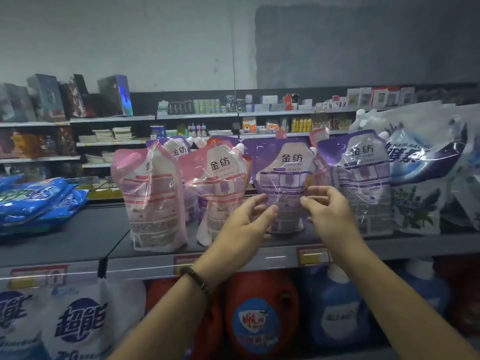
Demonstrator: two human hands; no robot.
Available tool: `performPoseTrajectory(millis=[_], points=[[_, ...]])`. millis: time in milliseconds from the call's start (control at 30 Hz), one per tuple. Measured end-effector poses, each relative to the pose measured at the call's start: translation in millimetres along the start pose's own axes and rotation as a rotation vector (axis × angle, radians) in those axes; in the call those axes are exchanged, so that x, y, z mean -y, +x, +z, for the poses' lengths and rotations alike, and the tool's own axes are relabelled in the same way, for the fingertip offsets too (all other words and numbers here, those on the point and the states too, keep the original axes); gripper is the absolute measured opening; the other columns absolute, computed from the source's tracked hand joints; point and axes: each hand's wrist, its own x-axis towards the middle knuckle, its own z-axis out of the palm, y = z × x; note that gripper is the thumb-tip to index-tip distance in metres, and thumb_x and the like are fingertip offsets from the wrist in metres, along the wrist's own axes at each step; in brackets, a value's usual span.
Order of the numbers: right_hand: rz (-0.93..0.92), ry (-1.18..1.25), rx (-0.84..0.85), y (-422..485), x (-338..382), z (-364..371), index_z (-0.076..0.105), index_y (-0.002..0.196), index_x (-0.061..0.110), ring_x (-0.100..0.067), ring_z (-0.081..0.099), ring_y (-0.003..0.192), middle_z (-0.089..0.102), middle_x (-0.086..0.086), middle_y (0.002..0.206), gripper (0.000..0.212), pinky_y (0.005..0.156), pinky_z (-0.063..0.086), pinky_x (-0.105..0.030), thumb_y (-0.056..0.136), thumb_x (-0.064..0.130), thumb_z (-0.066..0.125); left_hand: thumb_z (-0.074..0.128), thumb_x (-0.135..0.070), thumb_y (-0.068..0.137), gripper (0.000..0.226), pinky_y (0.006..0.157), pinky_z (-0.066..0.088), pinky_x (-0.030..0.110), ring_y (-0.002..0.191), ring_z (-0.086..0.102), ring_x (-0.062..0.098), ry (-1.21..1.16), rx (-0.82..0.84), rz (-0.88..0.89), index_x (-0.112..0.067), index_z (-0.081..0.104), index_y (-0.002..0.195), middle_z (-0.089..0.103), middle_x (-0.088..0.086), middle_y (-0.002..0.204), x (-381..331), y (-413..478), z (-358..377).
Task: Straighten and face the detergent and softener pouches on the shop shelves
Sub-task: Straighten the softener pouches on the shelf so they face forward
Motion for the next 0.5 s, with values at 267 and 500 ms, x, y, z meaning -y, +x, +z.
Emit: performPoseTrajectory(millis=[267, 500], points=[[0.057, 0.012, 0.075, 31.9, -8.6, -1.8, 0.064, 0.125, 0.022, -0.022, 0.068, 0.115, 0.073, 0.003, 0.118, 0.021, 0.105, 0.055, -0.047, 0.105, 0.017, 0.06, 0.041, -0.067, 0.106, 0.069, 0.12, 0.022, 0.022, 0.151, 0.029, 0.003, -0.105, -0.069, -0.114, -0.034, 0.025, 0.165, 0.04, -0.026, 0.157, 1.3, 36.6, 22.8], [0.131, 0.101, 0.165, 50.1, -22.0, 6.5, 0.067, 0.129, 0.018, -0.024, 0.072, 0.116, 0.077, -0.002, 0.121, 0.025, 0.104, 0.057, -0.051, 0.107, 0.022, 0.055, 0.038, -0.082, 0.082, 0.099, 0.124, 0.038, 0.054, 0.152, 0.042, 0.028, -0.068, -0.248, -0.19, -0.028, 0.028, 0.165, 0.04, 0.002, 0.168, 21.2, 80.6, 31.2]])
